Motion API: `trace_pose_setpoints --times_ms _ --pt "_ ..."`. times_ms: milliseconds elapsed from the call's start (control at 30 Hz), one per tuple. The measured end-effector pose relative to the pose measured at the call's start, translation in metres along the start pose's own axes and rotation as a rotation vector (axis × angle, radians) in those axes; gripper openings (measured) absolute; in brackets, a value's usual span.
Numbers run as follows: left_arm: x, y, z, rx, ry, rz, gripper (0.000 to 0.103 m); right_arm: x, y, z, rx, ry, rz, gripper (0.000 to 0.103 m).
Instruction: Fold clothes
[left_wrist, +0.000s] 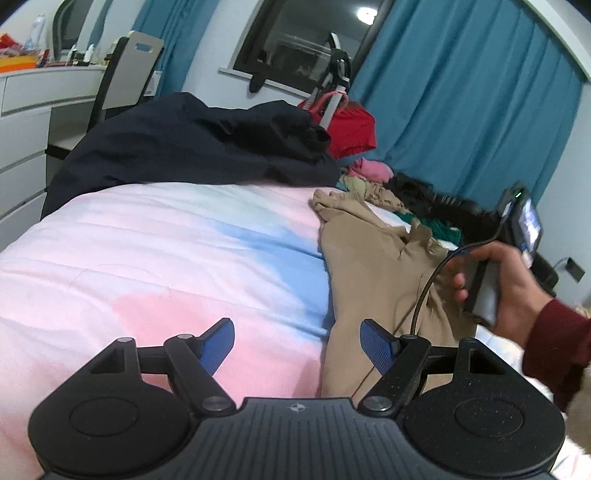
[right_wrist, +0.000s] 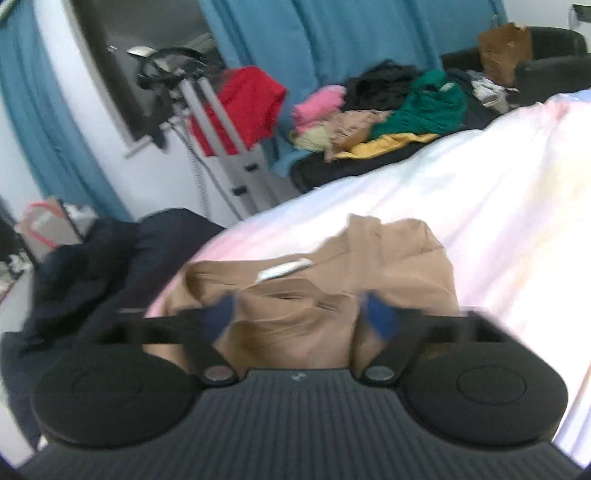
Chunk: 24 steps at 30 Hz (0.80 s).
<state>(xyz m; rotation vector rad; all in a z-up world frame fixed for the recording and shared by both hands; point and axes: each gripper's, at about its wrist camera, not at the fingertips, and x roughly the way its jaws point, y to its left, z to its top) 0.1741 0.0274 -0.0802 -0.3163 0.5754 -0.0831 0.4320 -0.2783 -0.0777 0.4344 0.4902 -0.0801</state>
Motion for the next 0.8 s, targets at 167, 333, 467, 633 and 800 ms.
trace_pose_setpoints --times_ms 167,333,467,633,800 --pt "0.001 -0.009 -0.001 0.043 0.009 0.001 0.077 -0.06 0.011 -0.005 -0.055 -0.021 0.068 0.087" --pt "-0.005 -0.014 -0.004 0.042 0.034 -0.01 0.077 -0.159 0.014 -0.029 -0.09 -0.017 0.134 0.087" --pt "-0.022 -0.017 -0.005 0.057 0.043 -0.01 0.077 -0.253 0.009 -0.077 -0.094 -0.003 0.185 0.087" --pt "-0.053 -0.014 -0.008 0.043 0.093 -0.028 0.077 -0.323 -0.016 -0.134 -0.096 0.04 0.189 0.087" --pt "-0.078 0.012 -0.014 -0.078 0.16 0.006 0.077 -0.333 -0.046 -0.145 -0.013 0.086 0.12 0.087"
